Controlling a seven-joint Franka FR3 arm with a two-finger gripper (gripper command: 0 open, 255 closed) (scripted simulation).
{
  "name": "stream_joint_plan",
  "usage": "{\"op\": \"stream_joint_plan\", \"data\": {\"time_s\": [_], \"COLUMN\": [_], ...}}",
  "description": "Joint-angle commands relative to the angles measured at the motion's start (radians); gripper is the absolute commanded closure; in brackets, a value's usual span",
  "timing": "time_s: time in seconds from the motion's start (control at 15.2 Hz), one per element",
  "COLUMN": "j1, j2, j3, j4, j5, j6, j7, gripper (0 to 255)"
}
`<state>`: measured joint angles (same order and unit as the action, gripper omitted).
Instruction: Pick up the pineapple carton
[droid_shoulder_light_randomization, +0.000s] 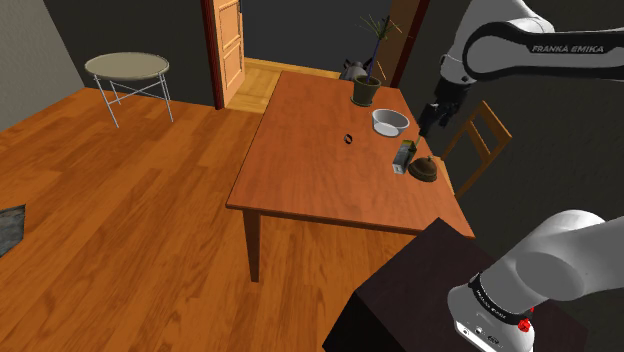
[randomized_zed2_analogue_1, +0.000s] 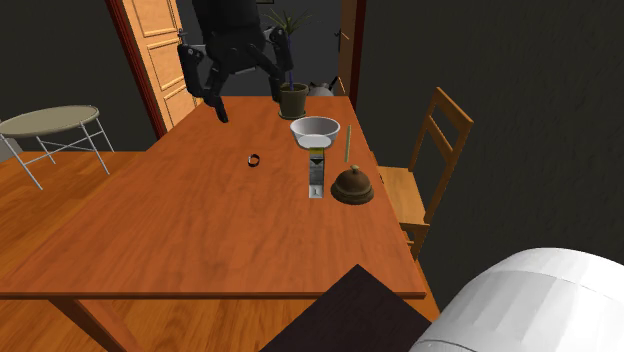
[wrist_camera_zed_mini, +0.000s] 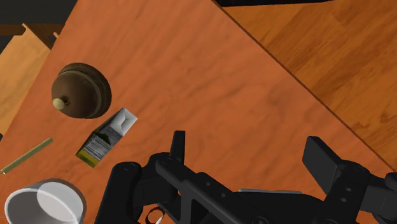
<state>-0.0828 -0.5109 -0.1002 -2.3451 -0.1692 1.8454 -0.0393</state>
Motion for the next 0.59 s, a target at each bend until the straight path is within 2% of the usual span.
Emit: {"op": "stream_joint_plan", "data": {"time_s": [0.0,0.53], "j1": [-0.014,-0.06], "j2": [0.057,0.302], "j3": [-0.029,-0.137], "j4": [0.0,0.074], "j5": [-0.003,0.027], "j6": [0.062,0.241], "j7": [-0.01,-0.077], "gripper": [0,0]}}
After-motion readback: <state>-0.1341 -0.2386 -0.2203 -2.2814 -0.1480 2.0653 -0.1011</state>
